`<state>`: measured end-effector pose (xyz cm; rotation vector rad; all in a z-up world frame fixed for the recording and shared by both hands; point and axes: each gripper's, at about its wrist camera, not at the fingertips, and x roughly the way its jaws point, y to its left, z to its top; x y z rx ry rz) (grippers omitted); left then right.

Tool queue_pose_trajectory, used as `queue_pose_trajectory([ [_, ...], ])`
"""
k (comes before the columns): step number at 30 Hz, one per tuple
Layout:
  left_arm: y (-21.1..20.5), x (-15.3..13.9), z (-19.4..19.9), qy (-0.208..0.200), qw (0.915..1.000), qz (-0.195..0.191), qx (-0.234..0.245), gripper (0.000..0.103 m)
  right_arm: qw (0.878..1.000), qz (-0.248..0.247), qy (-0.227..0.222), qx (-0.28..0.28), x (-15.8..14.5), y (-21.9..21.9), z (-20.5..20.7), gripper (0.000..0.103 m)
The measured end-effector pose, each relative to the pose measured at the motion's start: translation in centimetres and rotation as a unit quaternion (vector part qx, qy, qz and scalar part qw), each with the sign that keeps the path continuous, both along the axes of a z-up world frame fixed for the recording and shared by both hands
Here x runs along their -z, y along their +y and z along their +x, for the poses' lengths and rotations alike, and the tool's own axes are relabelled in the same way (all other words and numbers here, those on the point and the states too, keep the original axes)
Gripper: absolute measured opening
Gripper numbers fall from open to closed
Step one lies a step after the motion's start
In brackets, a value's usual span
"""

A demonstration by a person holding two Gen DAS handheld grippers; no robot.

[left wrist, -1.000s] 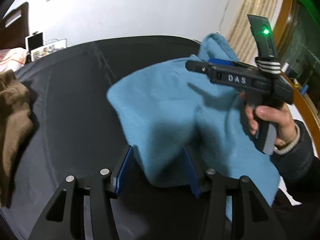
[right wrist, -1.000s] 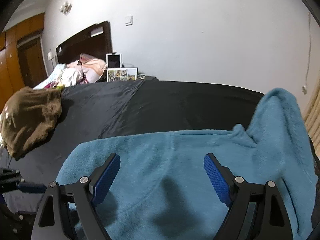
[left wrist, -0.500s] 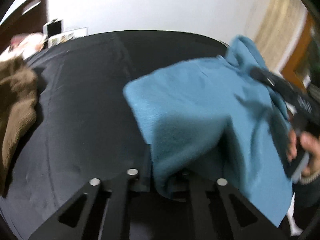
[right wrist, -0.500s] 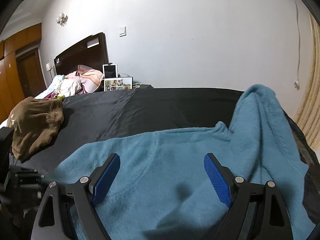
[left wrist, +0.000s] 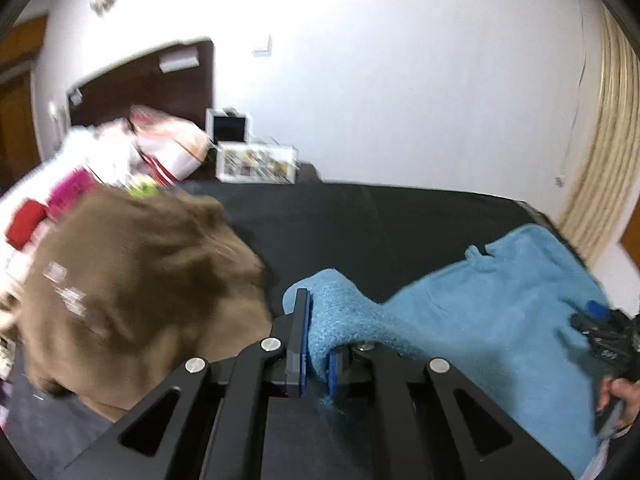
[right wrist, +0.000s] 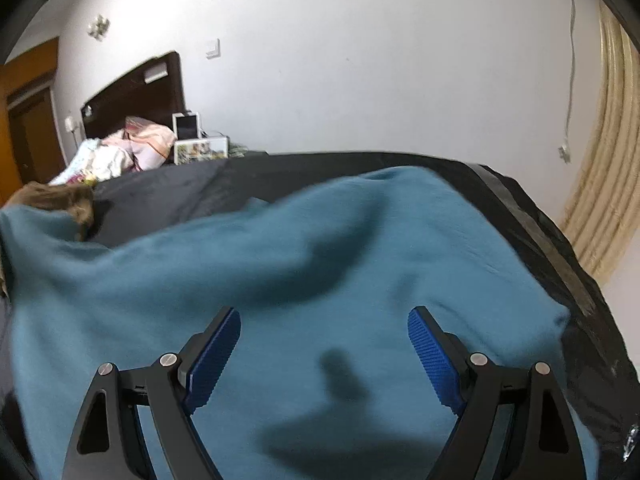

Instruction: Fold clothes

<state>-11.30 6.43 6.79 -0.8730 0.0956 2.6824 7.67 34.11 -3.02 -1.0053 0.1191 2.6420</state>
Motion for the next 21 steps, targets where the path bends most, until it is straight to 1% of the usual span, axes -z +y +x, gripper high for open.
queue_pose_trajectory([
  [2, -1.5, -0.1, 0.1, 0.008, 0.9997, -0.014, -0.019, 0.008, 1.0, 0.001, -0.024, 0.005, 0.9, 1.0, 0.1, 0.088],
  [4, -2.9, 0.3, -0.1, 0.001, 0.9989, -0.026, -0.039, 0.008, 0.999, -0.01, -0.049, 0.009, 1.8, 1.9, 0.1, 0.088],
  [5, -3.2, 0.7, -0.1, -0.002, 0.9983, -0.038, -0.044, 0.008, 0.998, -0.017, -0.061, 0.009, 2.3, 2.3, 0.1, 0.088],
  [8, -3.7, 1.9, 0.1, -0.007, 0.9951, -0.082, -0.054, 0.009, 0.995, -0.03, -0.09, -0.002, 3.5, 2.7, 0.4, 0.088],
  [10, -3.2, 3.0, 0.7, -0.003, 0.9908, -0.124, -0.054, 0.012, 0.995, -0.032, -0.095, -0.009, 4.0, 2.8, 0.7, 0.088],
  [12, -3.4, 4.0, 1.3, -0.006, 0.987, -0.151, -0.055, 0.013, 0.995, -0.038, -0.093, -0.008, 3.9, 3.0, 0.9, 0.088],
  [14, -3.8, 4.7, 1.5, -0.015, 0.9863, -0.153, -0.059, 0.014, 0.995, -0.038, -0.094, -0.009, 4.0, 3.0, 1.0, 0.088],
  [17, -5.0, 5.2, 1.9, -0.025, 0.9875, -0.139, -0.07, 0.016, 0.995, -0.035, -0.095, -0.011, 4.2, 2.6, 1.2, 0.089],
  [20, -5.9, 5.1, 2.3, -0.023, 0.9882, -0.128, -0.081, 0.022, 0.995, -0.033, -0.094, -0.008, 4.4, 2.6, 1.2, 0.091],
  [21, -6.1, 5.0, 2.5, -0.021, 0.9883, -0.125, -0.085, 0.026, 0.995, -0.033, -0.094, -0.008, 4.4, 2.6, 1.2, 0.092],
])
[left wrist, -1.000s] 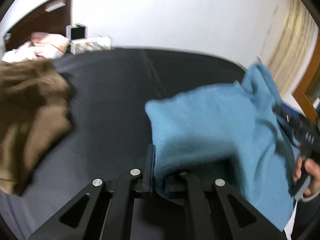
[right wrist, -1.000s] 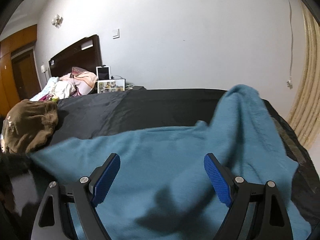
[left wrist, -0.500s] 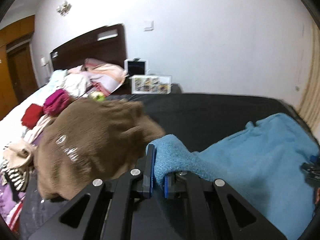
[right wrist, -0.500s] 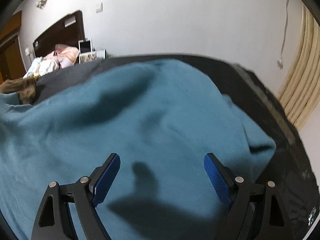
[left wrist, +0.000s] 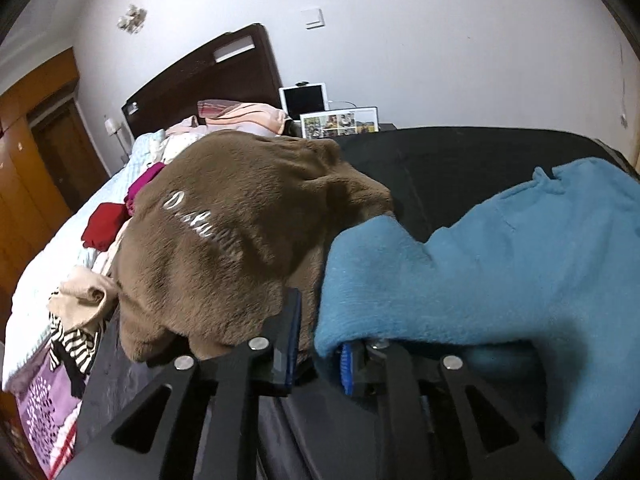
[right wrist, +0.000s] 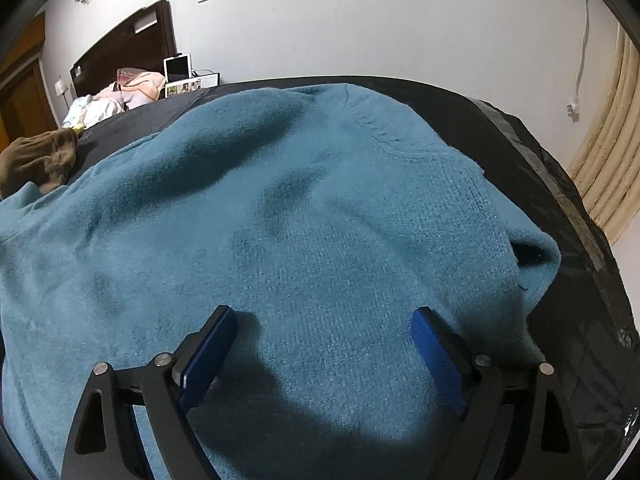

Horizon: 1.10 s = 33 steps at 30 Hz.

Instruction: Fold clothes

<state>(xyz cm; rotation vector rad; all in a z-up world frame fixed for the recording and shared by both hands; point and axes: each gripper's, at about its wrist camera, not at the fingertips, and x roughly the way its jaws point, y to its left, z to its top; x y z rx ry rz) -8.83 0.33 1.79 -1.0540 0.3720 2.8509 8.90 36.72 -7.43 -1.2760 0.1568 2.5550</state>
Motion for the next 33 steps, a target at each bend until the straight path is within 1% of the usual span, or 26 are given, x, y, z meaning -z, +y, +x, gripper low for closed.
queue_pose_trajectory([
  [1, -0.2, -0.3, 0.2, 0.006, 1.0, 0.001, -0.004, 0.032, 1.0, 0.001, 0.0, 0.001, 0.0, 0.0, 0.0, 0.092],
  [4, -1.2, -2.2, 0.9, 0.031, 0.9995, 0.007, -0.009, 0.035, 1.0, 0.002, -0.001, 0.003, 0.1, 0.1, 0.0, 0.093],
  [6, -1.9, -3.8, 1.7, 0.052, 0.9986, 0.002, -0.014, 0.035, 1.0, 0.004, -0.001, 0.004, 0.1, 0.2, -0.1, 0.093],
  [7, -2.2, -4.6, 2.1, 0.062, 0.9979, -0.001, -0.016, 0.036, 1.0, 0.004, -0.002, 0.004, 0.2, 0.2, -0.1, 0.093],
  [8, -2.5, -5.2, 2.4, 0.071, 0.9973, -0.007, -0.018, 0.038, 1.0, 0.004, -0.002, 0.005, 0.2, 0.2, -0.1, 0.093],
  [10, -3.2, -6.3, 3.1, 0.086, 0.9958, -0.024, -0.023, 0.047, 1.0, 0.005, -0.002, 0.005, 0.2, 0.2, 0.0, 0.093],
  [12, -3.7, -6.8, 3.6, 0.092, 0.9943, -0.048, -0.025, 0.054, 1.0, 0.005, -0.002, 0.004, 0.2, 0.1, 0.0, 0.093],
  [14, -4.2, -6.6, 4.1, 0.09, 0.9927, -0.076, -0.025, 0.057, 1.0, 0.004, -0.002, 0.003, 0.2, 0.1, 0.1, 0.093],
  [17, -4.9, -5.7, 5.0, 0.077, 0.9895, -0.121, -0.02, 0.061, 1.0, 0.003, -0.002, 0.0, 0.2, 0.0, 0.0, 0.094],
  [19, -5.3, -4.7, 5.7, 0.062, 0.9859, -0.155, -0.016, 0.066, 1.0, 0.003, -0.002, -0.001, 0.3, 0.0, -0.1, 0.094],
  [21, -5.8, -3.6, 6.2, 0.037, 0.9833, -0.178, -0.007, 0.067, 1.0, 0.002, -0.002, -0.003, 0.3, 0.0, -0.1, 0.095],
  [22, -6.2, -2.9, 6.5, 0.02, 0.9827, -0.184, -0.001, 0.068, 1.0, 0.002, -0.003, -0.004, 0.3, 0.0, -0.1, 0.095],
  [24, -7.0, -1.6, 6.9, -0.011, 0.9825, -0.186, 0.01, 0.068, 1.0, 0.002, -0.003, -0.004, 0.3, 0.0, -0.1, 0.095],
  [26, -7.5, -0.6, 7.4, -0.028, 0.9807, -0.193, 0.011, 0.069, 1.0, 0.002, -0.003, -0.005, 0.3, -0.1, -0.1, 0.095],
  [27, -8.0, -0.3, 7.6, -0.036, 0.9812, -0.189, 0.016, 0.069, 1.0, 0.001, -0.003, -0.005, 0.3, 0.0, -0.1, 0.095],
  [30, -9.5, -0.1, 8.8, -0.048, 0.9885, -0.141, 0.027, 0.069, 1.0, -0.002, -0.003, -0.005, 0.1, -0.2, 0.0, 0.095],
  [33, -9.3, -1.3, 9.5, -0.031, 0.9938, -0.104, 0.025, 0.069, 1.0, -0.015, 0.001, -0.011, -0.3, -0.7, 0.2, 0.095],
])
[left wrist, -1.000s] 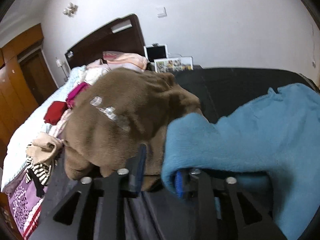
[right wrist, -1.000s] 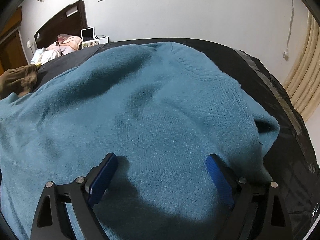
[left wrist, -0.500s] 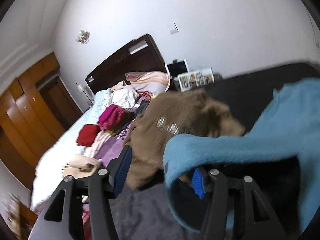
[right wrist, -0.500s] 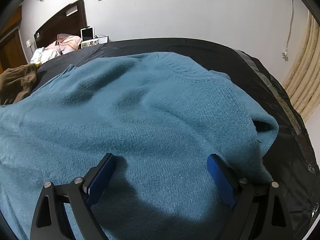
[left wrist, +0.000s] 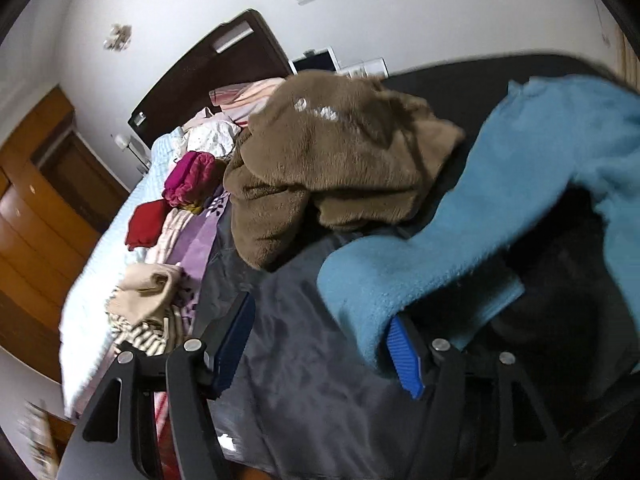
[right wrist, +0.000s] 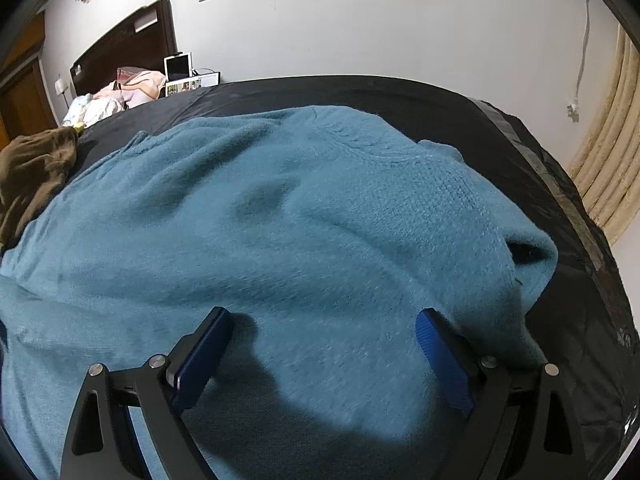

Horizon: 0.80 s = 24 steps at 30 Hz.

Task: Fold clothes
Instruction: 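Open the left gripper and release the sweater edge on the sheet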

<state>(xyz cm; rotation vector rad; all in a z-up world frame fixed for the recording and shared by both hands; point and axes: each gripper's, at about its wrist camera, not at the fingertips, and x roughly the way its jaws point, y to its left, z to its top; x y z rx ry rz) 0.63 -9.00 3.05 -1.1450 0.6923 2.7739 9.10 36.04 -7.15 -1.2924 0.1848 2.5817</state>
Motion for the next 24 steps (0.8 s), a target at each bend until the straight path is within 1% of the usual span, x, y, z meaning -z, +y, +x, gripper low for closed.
queue_pose_trajectory([
  [2, 0.8, -1.0, 0.4, 0.016, 0.9998, 0.012, 0.007, 0.069, 0.999, -0.027, 0.016, -0.027, -0.8, -1.3, 0.5, 0.095],
  [3, 1.4, -1.5, 0.5, 0.024, 0.9996, 0.012, 0.012, 0.069, 0.998, -0.03, 0.025, -0.048, -1.3, -2.5, 0.7, 0.095],
  [5, 2.3, -2.3, 0.9, 0.037, 0.999, 0.014, 0.023, 0.069, 0.995, -0.019, 0.038, -0.094, -2.3, -5.4, 1.3, 0.095],
  [7, 2.6, -3.1, 1.2, 0.042, 0.9983, 0.028, 0.029, 0.069, 0.989, -0.02, 0.034, -0.143, -2.5, -8.4, 1.6, 0.095],
  [10, 1.9, -3.8, 1.5, 0.037, 0.9964, 0.071, 0.031, 0.069, 0.977, -0.028, 0.019, -0.212, -2.1, -12.8, 2.0, 0.095],
  [12, 1.0, -4.0, 1.8, 0.028, 0.9933, 0.109, 0.029, 0.069, 0.972, -0.031, 0.006, -0.235, -1.3, -14.7, 2.0, 0.095],
  [14, -0.5, -4.2, 2.0, 0.016, 0.9865, 0.161, 0.025, 0.069, 0.968, -0.018, -0.014, -0.249, -0.1, -16.1, 1.9, 0.095],
  [16, -2.5, -4.5, 2.2, 0.012, 0.9752, 0.22, 0.014, 0.071, 0.968, 0.002, -0.024, -0.251, 0.8, -17.0, 1.8, 0.096],
  [17, -3.4, -4.6, 2.4, 0.014, 0.9698, 0.244, 0.006, 0.072, 0.968, 0.008, -0.026, -0.251, 1.0, -17.3, 1.9, 0.096],
  [18, -3.9, -4.6, 2.5, 0.018, 0.9662, 0.257, -0.002, 0.073, 0.968, 0.008, -0.027, -0.25, 1.0, -17.4, 2.0, 0.096],
  [19, -4.4, -4.8, 2.7, 0.025, 0.9646, 0.262, -0.012, 0.073, 0.968, 0.009, -0.029, -0.25, 1.0, -17.5, 2.1, 0.096],
  [21, -4.3, -4.9, 2.7, 0.041, 0.9667, 0.251, -0.026, 0.073, 0.967, 0.011, -0.031, -0.251, 1.2, -17.5, 2.6, 0.097],
  [22, -3.8, -4.9, 2.6, 0.046, 0.9681, 0.245, -0.023, 0.073, 0.967, 0.011, -0.03, -0.252, 1.3, -17.5, 3.0, 0.097],
  [24, -2.0, -4.8, 2.2, 0.045, 0.9671, 0.25, -0.003, 0.074, 0.967, 0.011, -0.03, -0.253, 1.3, -17.6, 3.8, 0.097],
])
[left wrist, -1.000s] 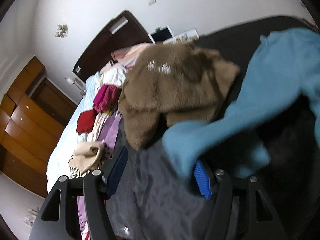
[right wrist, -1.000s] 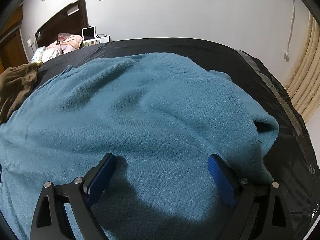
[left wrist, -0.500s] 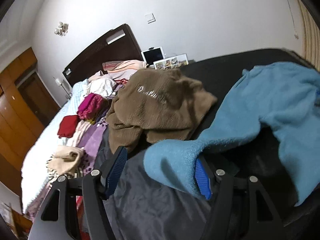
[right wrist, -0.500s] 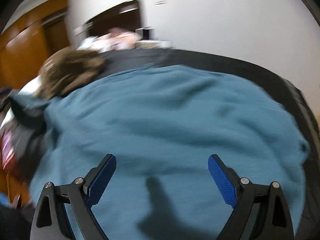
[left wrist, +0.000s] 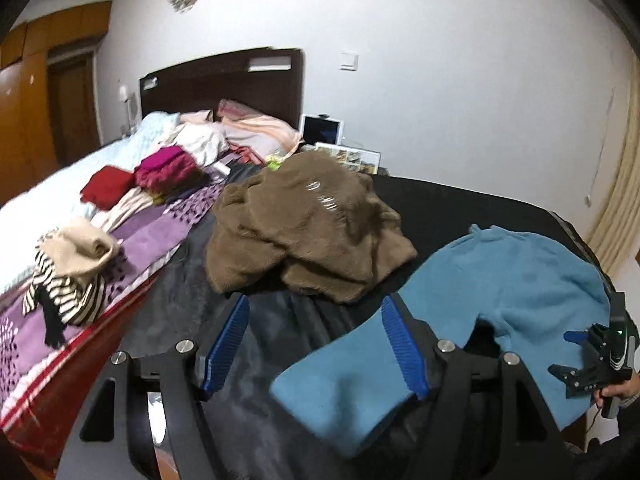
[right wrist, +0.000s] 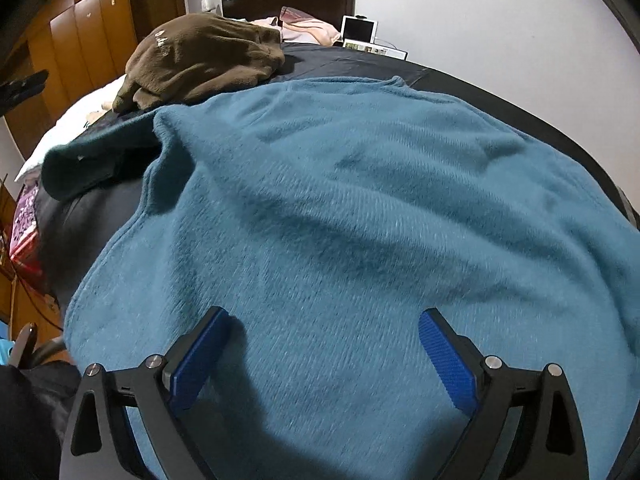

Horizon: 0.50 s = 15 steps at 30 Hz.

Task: Fold clothes
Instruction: 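Open the left gripper and release the sweater edge on the sheet, then move both grippers over the teal sweater, bringing the right gripper to a sleeve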

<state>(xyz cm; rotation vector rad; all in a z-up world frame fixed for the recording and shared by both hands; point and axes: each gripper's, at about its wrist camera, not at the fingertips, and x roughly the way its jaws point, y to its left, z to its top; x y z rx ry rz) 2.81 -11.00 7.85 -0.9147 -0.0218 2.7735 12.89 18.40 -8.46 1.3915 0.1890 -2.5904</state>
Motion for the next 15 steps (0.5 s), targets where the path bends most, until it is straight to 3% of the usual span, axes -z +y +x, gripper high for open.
queue_pose_trajectory([
  [5, 7.3, 1.3, -2.1, -0.011, 0.996, 0.029, 0.084, 0.077, 1.0, 0.002, -0.005, -0.005, 0.0, -0.4, 2.7, 0.098],
  [9, 14.7, 3.5, -4.0, -0.054, 0.9862, 0.049, 0.149, 0.077, 1.0, -0.001, -0.016, -0.014, 0.0, -0.7, 3.7, 0.099],
  [12, 19.3, 5.9, -5.3, -0.093, 0.9799, 0.038, 0.172, 0.077, 0.999, 0.0, -0.032, -0.037, -0.2, -0.7, 3.9, 0.1],
  [15, 21.9, 7.9, -6.3, -0.114, 0.979, 0.02, 0.168, 0.077, 0.998, -0.016, -0.038, -0.04, -1.3, 0.8, 3.1, 0.1],
])
